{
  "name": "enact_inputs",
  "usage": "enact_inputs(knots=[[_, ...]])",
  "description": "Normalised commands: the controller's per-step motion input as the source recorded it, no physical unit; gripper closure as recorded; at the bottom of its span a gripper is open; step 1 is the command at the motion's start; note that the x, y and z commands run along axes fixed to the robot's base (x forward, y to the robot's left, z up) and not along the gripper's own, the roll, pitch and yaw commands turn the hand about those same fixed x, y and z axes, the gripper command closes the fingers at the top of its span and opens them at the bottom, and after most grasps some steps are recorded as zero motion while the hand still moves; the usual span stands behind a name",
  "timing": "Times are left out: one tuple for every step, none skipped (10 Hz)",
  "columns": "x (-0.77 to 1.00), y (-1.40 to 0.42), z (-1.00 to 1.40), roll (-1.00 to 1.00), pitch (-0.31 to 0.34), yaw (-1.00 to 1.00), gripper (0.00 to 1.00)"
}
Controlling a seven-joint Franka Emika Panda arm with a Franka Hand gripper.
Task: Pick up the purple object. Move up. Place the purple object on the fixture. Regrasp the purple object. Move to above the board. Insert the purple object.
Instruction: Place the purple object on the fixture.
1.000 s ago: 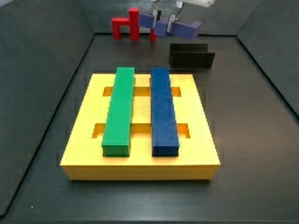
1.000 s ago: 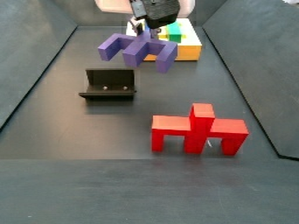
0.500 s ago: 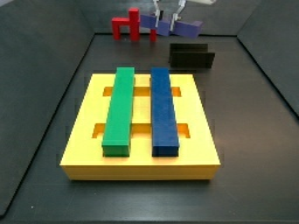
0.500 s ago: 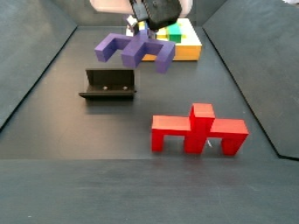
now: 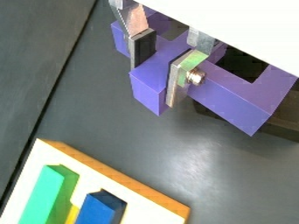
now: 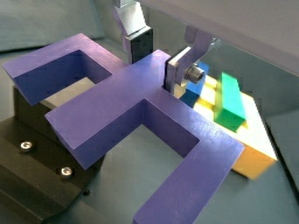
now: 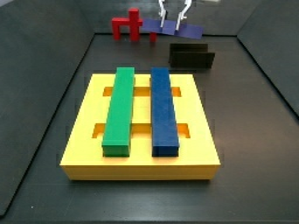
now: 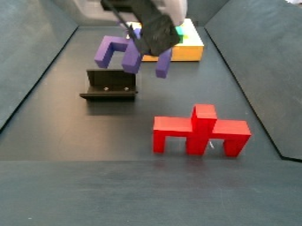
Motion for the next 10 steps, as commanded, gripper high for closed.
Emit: enact_inputs(knots=[[0.62,0.00,-0.22,-0.15,0.134,0.46,1.00],[0.60,0.00,-0.22,-0.14,0.120,0.48,1.00],[0.67,0.00,-0.17,-0.10,0.146,0.46,1.00],[0.68,-0.01,-0.13,-0.08,0.169,0.46,1.00],[0.66,-0.01,-0.09,-0.02,0.131,0.50,1.00],[0.66,0.00,-0.04,-0.01,0.443,0.31,1.00],[0.47,0.09,-0.03,-0.16,0.354,0.34,1.00],[0.46,0.05,-0.01,-0.29,0.246,0.38,1.00],[0.50,0.05,-0.20,-0.50,0.009,0.36,1.00],[0.47,0.05,-0.17,-0.59,0.000,0.36,1.00]])
